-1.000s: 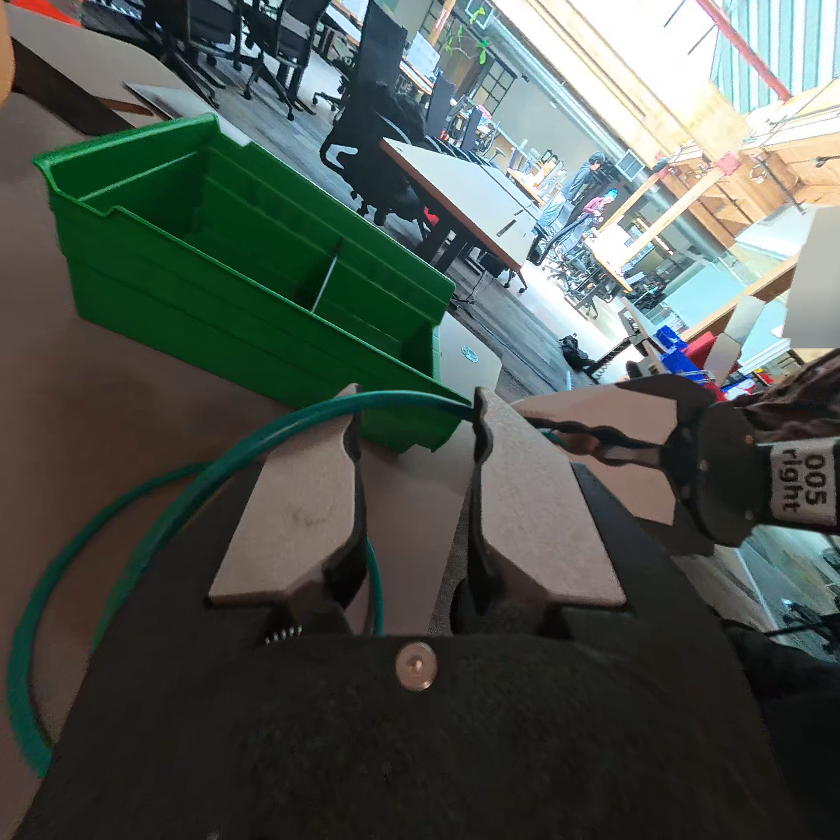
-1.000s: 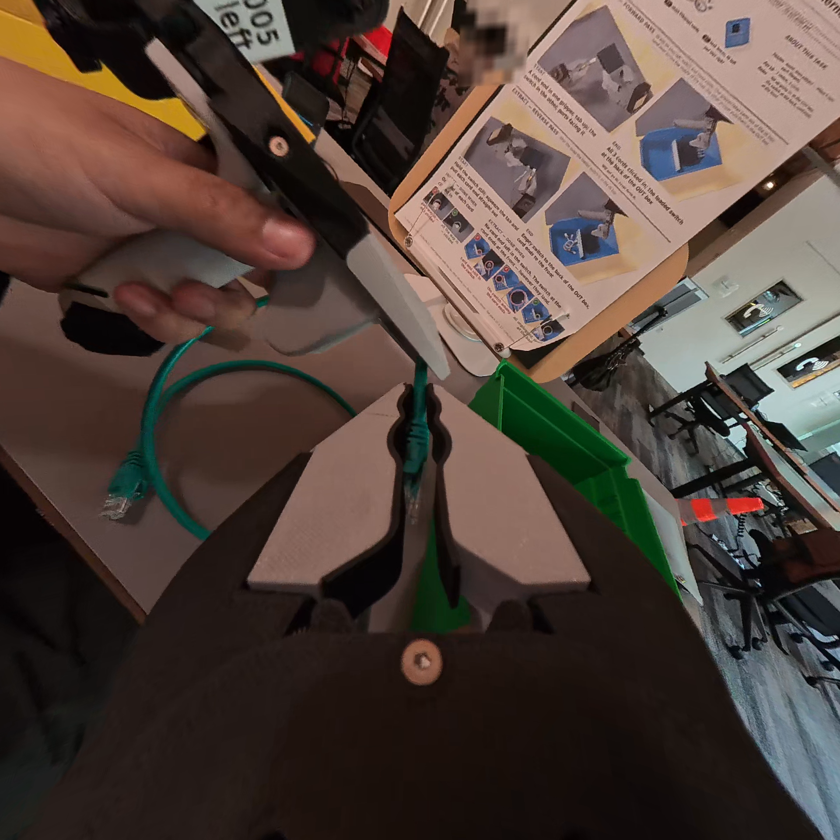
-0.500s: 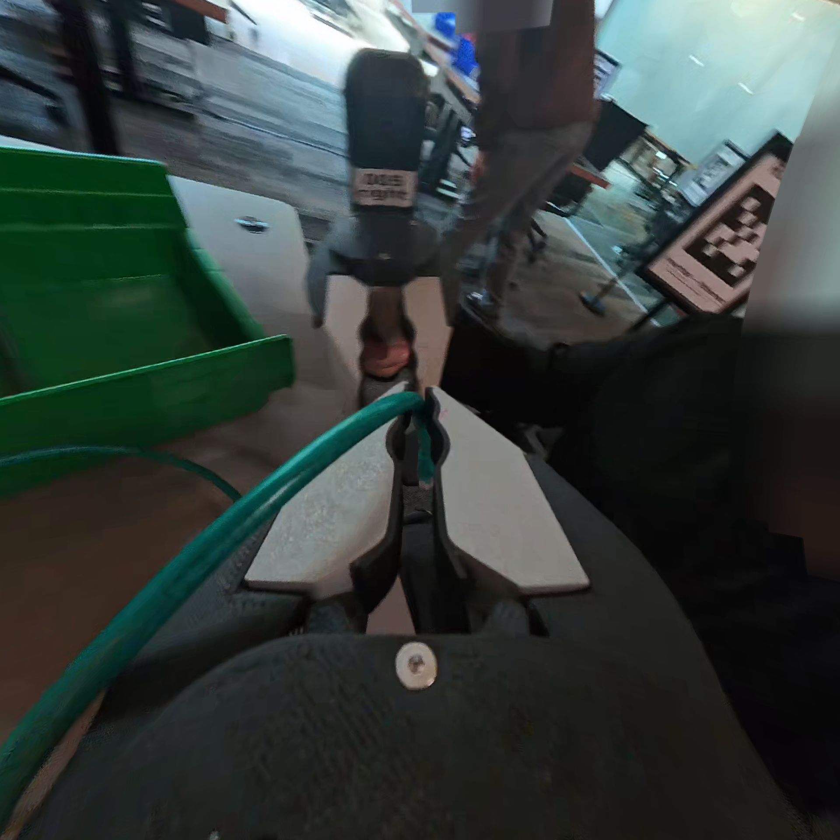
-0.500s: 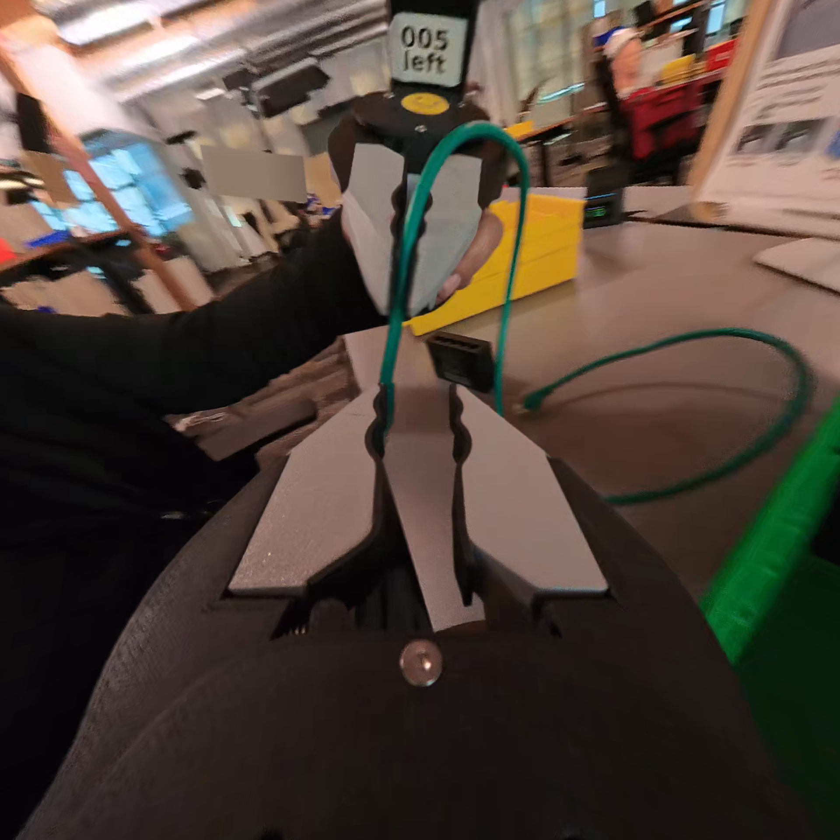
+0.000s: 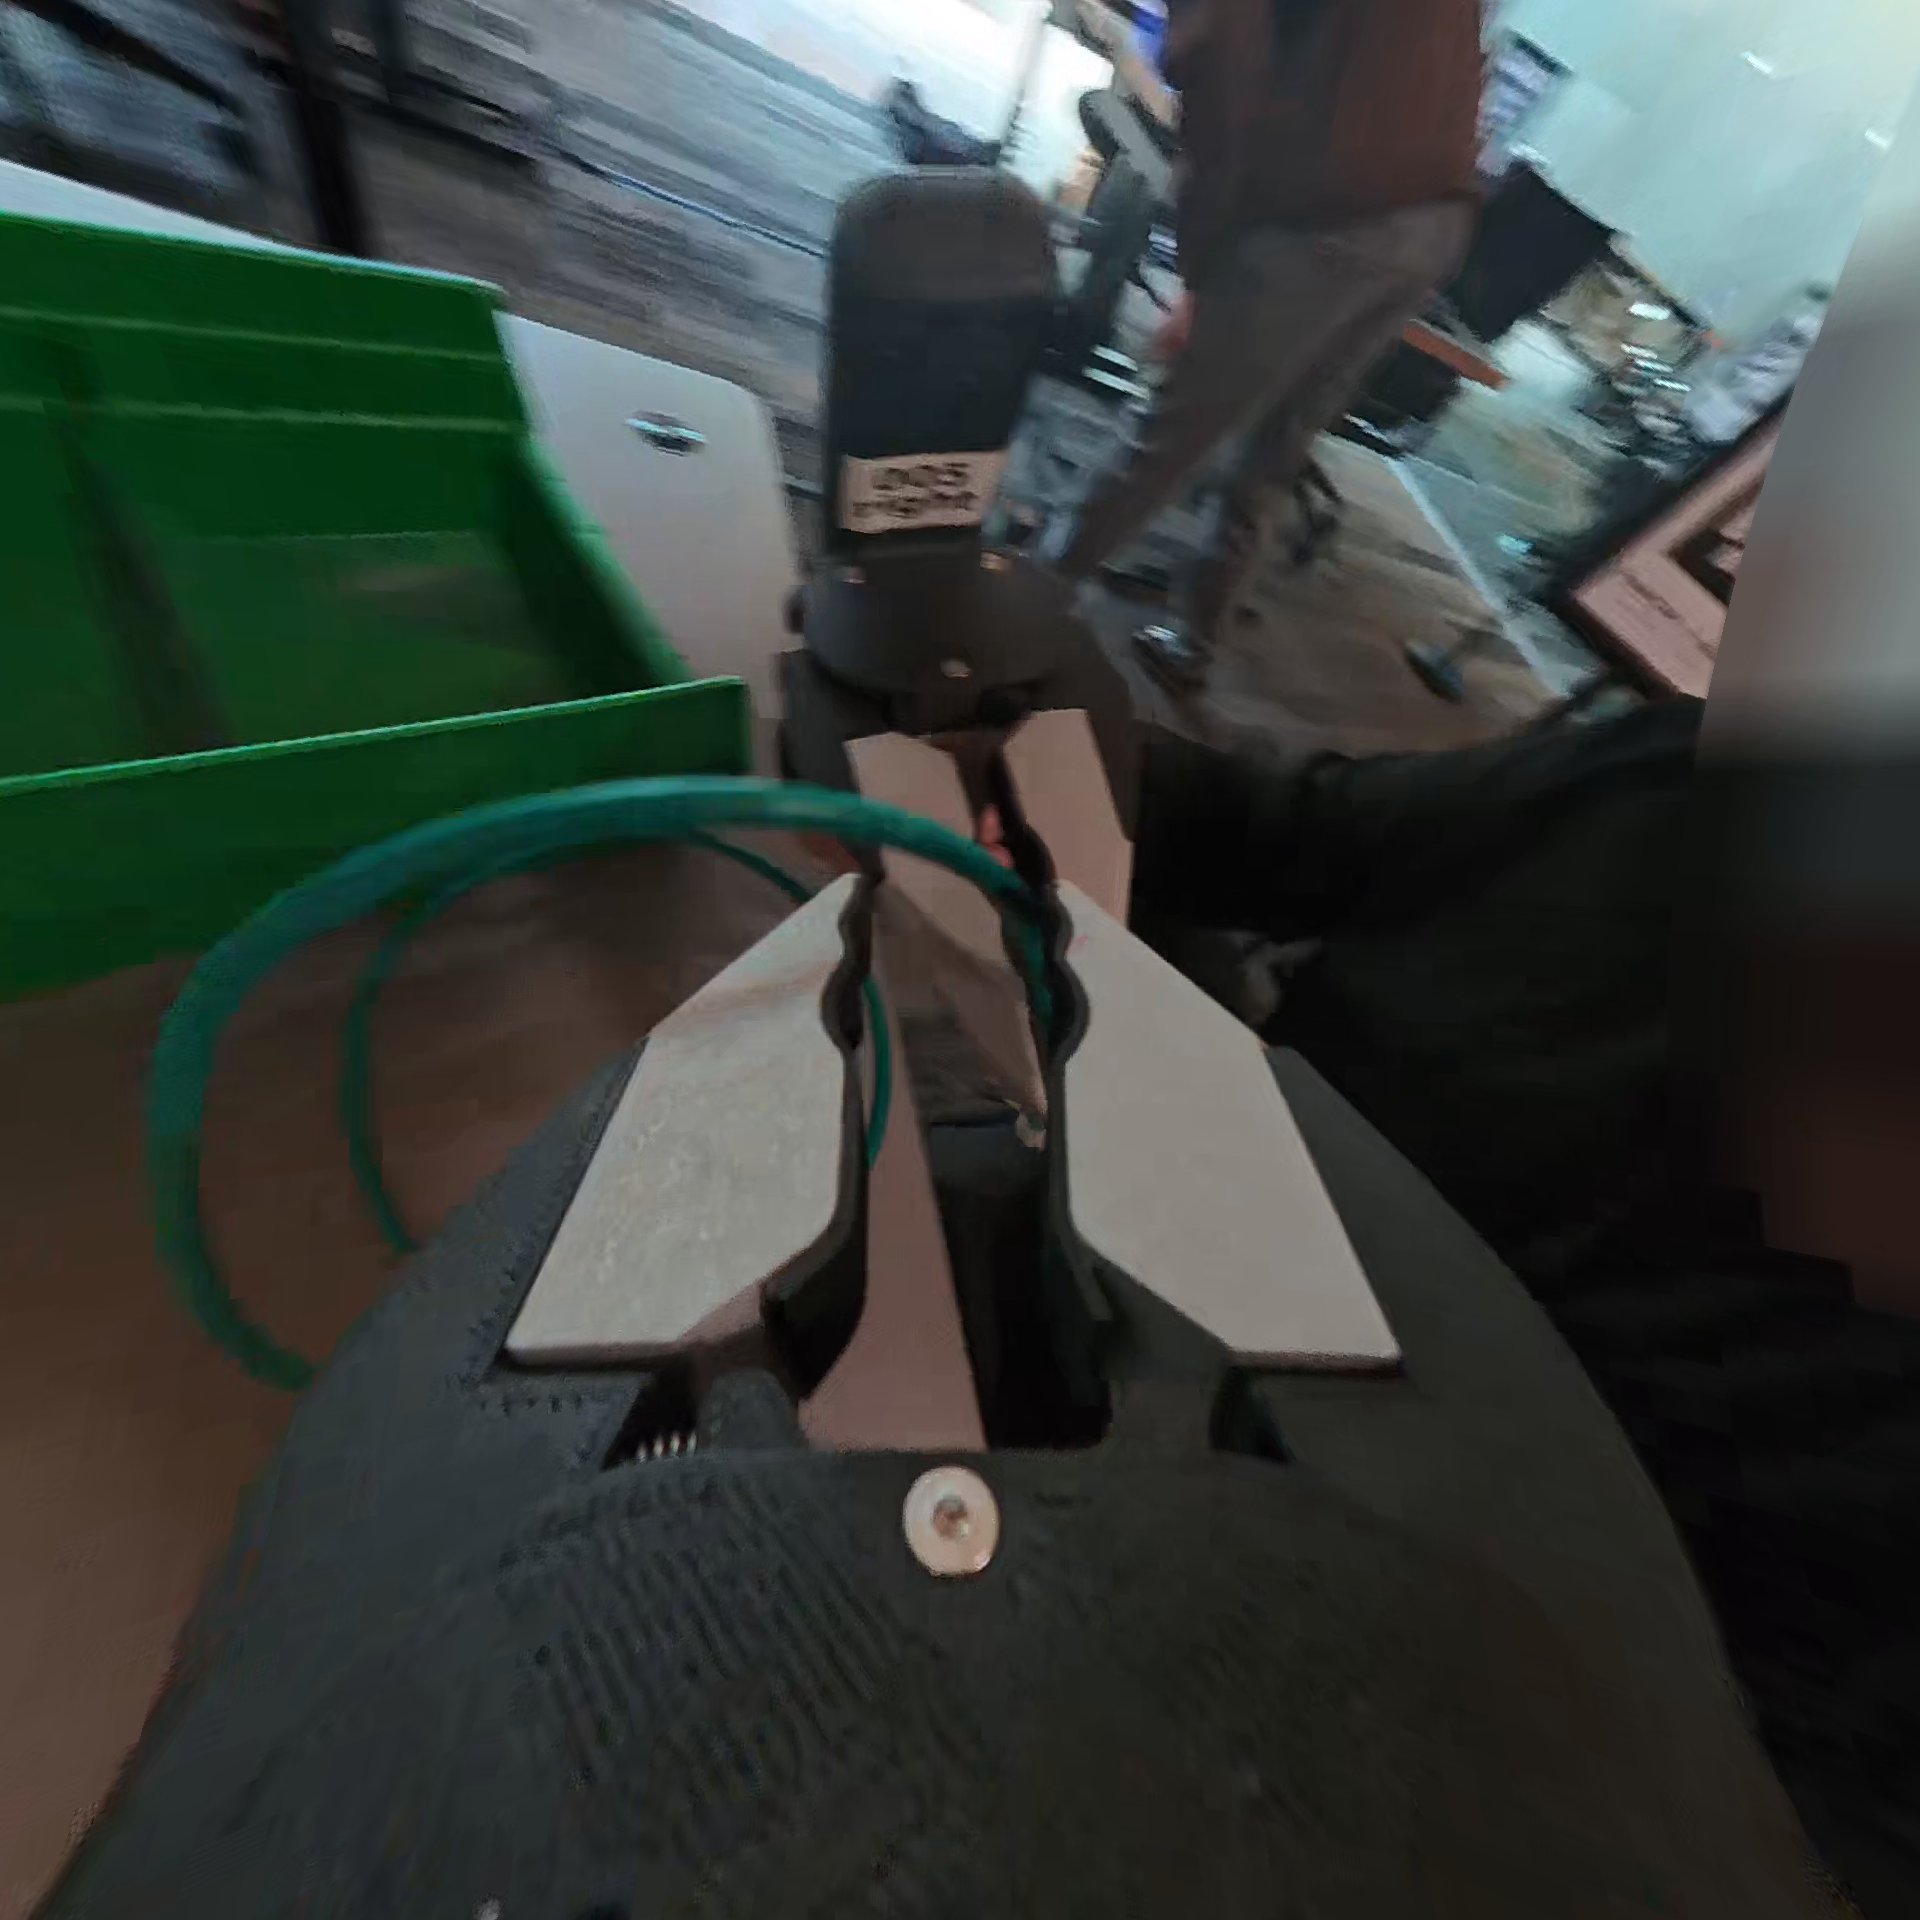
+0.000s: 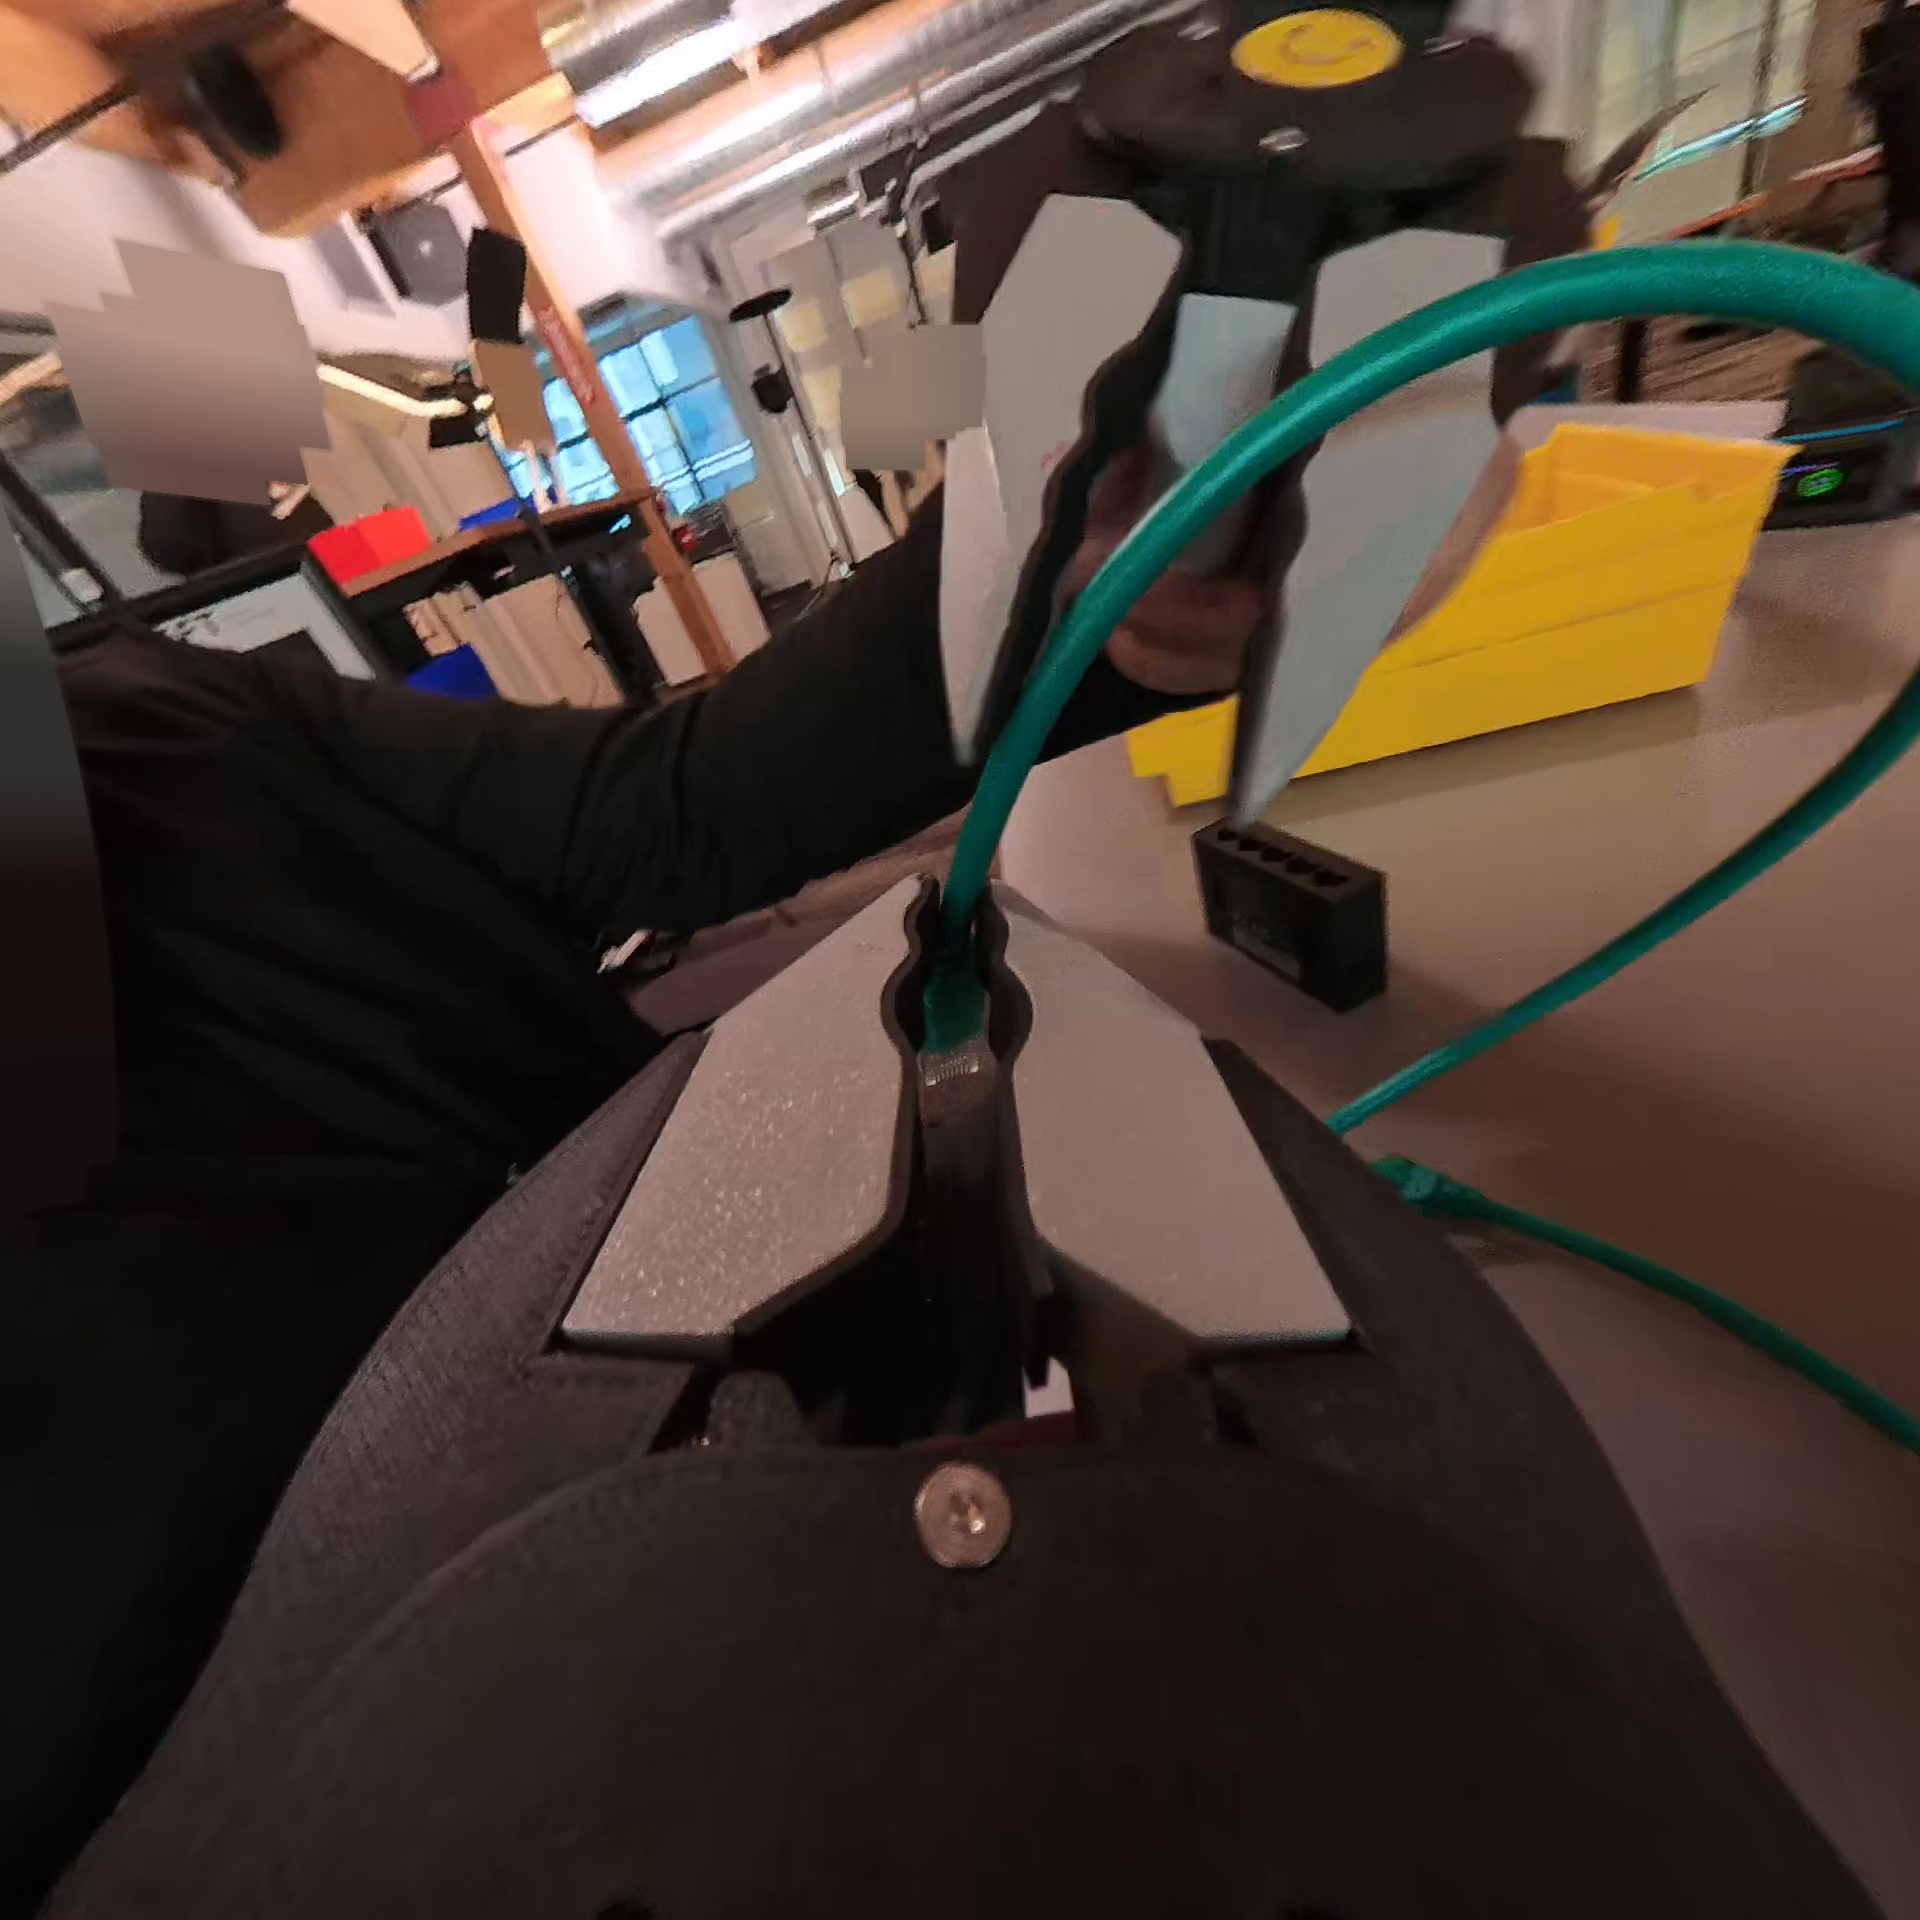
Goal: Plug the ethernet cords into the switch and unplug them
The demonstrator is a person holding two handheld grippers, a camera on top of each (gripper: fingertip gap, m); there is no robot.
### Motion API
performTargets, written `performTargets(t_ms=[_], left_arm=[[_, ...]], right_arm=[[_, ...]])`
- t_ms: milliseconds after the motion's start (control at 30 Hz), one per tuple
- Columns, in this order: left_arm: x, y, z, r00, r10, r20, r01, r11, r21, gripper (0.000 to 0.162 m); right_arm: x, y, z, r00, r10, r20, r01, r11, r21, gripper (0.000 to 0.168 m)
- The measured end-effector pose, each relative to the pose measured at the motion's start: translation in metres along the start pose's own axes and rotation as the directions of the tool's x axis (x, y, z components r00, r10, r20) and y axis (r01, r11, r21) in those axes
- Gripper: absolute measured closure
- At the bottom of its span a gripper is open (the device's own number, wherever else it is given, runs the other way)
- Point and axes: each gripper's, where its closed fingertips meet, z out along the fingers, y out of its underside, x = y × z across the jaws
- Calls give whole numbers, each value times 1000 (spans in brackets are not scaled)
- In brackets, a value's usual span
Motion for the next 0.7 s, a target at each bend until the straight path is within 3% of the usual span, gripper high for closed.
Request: performTargets(t_ms=[133,267,400,533,700], left_arm=[[-13,20,-34,946,85,314,-78,996,-34,115],[-22,57,-30,879,127,459,-88,990,-107,114],[-14,61,-17,895,116,430,-116,993,-27,118],[-10,57,-21,898,100,429,-139,989,59,151],[-1,60,-27,930,72,360,-116,988,103,151]], right_arm=[[27,-17,-8,990,31,-139,-14,992,125,166],[31,-39,-9,989,75,-129,-37,961,274,166],[36,-39,3,980,74,-183,-16,954,301,166],[34,-41,8,981,94,-171,-29,938,347,167],[27,-38,12,989,95,-110,-53,940,338,166]])
